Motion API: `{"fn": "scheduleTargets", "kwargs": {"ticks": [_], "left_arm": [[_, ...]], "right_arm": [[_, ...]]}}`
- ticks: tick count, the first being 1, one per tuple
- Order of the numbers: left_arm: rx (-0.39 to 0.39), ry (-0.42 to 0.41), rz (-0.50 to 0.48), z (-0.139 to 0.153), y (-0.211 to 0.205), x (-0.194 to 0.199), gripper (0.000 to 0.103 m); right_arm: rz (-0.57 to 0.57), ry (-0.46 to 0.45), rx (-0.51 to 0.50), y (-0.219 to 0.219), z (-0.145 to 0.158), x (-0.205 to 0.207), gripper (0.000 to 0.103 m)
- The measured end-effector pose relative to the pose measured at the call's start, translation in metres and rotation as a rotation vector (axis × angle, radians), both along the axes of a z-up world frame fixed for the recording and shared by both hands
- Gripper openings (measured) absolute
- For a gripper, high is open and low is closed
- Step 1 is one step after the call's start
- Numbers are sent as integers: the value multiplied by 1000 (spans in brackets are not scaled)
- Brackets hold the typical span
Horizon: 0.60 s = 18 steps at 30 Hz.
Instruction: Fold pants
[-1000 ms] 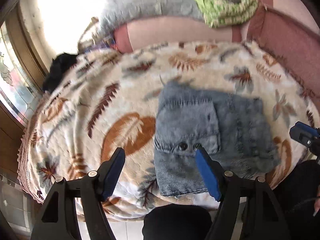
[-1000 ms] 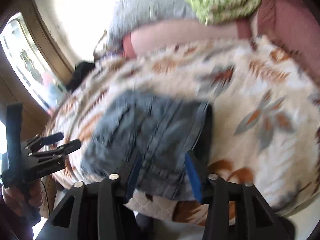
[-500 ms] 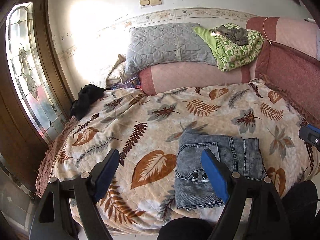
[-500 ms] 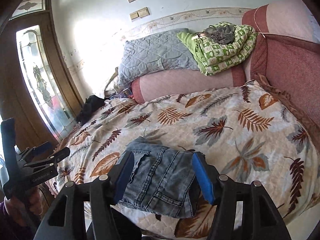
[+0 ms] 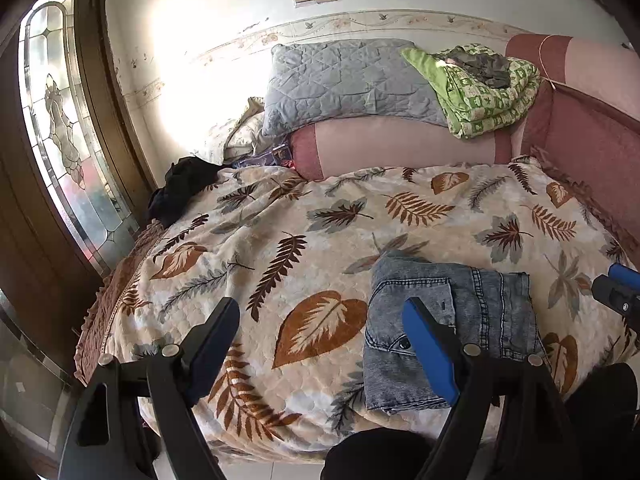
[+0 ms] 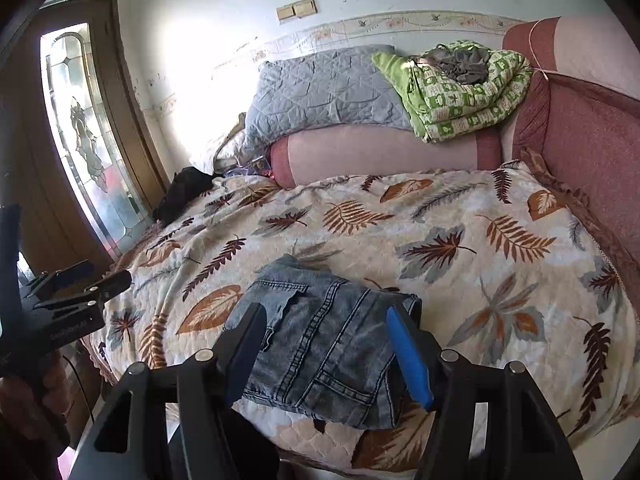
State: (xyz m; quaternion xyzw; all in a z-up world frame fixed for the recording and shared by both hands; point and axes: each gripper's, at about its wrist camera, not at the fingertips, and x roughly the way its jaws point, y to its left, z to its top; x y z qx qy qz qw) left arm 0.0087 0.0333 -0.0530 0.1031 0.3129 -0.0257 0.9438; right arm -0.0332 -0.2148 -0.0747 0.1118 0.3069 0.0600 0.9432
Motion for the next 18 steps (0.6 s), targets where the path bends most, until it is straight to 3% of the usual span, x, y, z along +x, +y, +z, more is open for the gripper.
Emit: {"fn": "scheduleTargets", "kwargs": {"ticks": [18], "left_arm": [[10, 40, 22, -13, 5, 7, 84]], "right_arm": [[14, 71, 2, 3, -17, 9, 67]]}}
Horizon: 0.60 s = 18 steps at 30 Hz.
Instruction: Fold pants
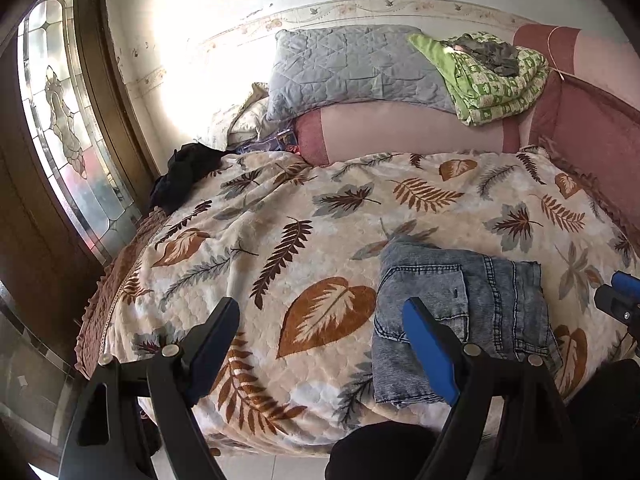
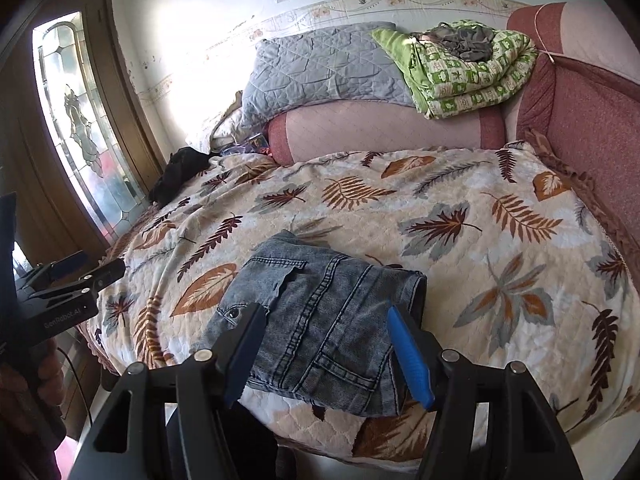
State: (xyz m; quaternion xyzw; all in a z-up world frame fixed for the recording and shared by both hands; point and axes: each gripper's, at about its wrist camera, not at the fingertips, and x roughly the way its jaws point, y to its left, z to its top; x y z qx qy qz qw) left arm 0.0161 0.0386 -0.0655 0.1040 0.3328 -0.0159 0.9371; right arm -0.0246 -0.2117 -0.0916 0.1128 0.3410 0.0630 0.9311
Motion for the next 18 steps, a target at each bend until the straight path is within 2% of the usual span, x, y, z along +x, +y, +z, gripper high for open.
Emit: {"fn": "scheduleTargets", "kwargs": {"ticks": [18], "left_arm": [[4, 23, 11, -8, 3, 5, 84]], "right_arm": [[-2, 20, 11, -2, -7, 3, 68]]}}
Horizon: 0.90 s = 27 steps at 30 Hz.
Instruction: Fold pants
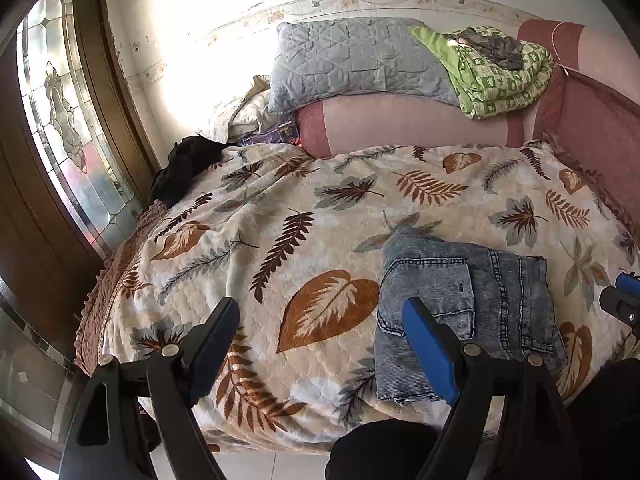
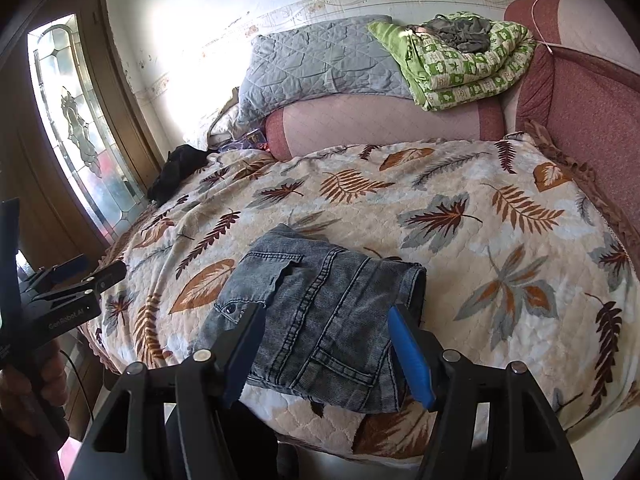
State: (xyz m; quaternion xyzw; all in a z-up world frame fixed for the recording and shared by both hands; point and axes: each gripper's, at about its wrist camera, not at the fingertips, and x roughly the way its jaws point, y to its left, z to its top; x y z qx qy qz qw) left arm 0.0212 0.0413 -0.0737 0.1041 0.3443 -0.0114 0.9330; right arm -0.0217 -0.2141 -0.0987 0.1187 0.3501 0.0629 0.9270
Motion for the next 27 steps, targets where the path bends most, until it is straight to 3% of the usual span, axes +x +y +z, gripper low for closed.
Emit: {"fn": "scheduleTargets", "kwargs": {"ticks": [27], "left_arm": [[28, 44, -18, -18, -10, 11, 84]], "right_arm": [[-21, 58, 43, -14, -21, 9, 68]]}}
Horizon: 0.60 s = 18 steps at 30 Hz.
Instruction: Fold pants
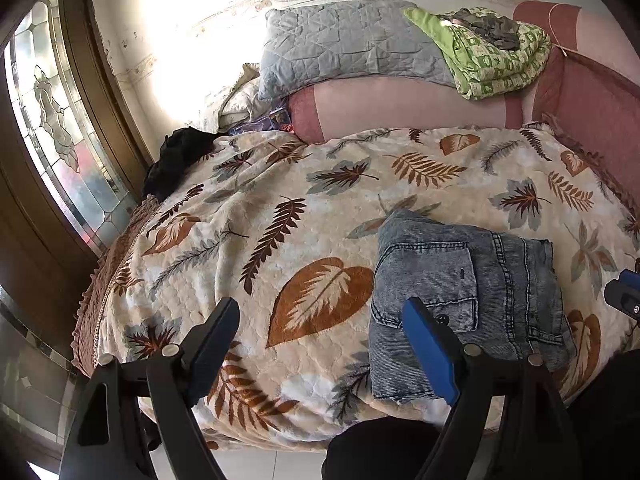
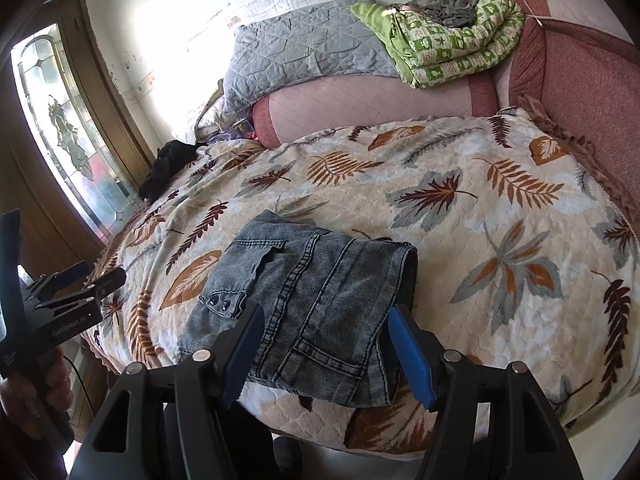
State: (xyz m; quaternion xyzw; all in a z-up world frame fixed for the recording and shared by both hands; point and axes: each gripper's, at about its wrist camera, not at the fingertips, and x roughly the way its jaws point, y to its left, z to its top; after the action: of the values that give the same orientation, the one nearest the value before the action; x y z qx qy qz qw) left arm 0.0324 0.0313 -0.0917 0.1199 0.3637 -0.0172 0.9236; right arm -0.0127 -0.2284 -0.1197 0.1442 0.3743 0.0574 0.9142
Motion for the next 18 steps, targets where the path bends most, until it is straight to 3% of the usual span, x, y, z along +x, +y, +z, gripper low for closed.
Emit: {"fn": "scheduleTargets", "kwargs": {"ticks": [18], "left_arm": [[-9, -1, 8, -3, 2, -1, 84]], "right_arm": [[15, 6, -11, 8, 0, 0, 68]]}}
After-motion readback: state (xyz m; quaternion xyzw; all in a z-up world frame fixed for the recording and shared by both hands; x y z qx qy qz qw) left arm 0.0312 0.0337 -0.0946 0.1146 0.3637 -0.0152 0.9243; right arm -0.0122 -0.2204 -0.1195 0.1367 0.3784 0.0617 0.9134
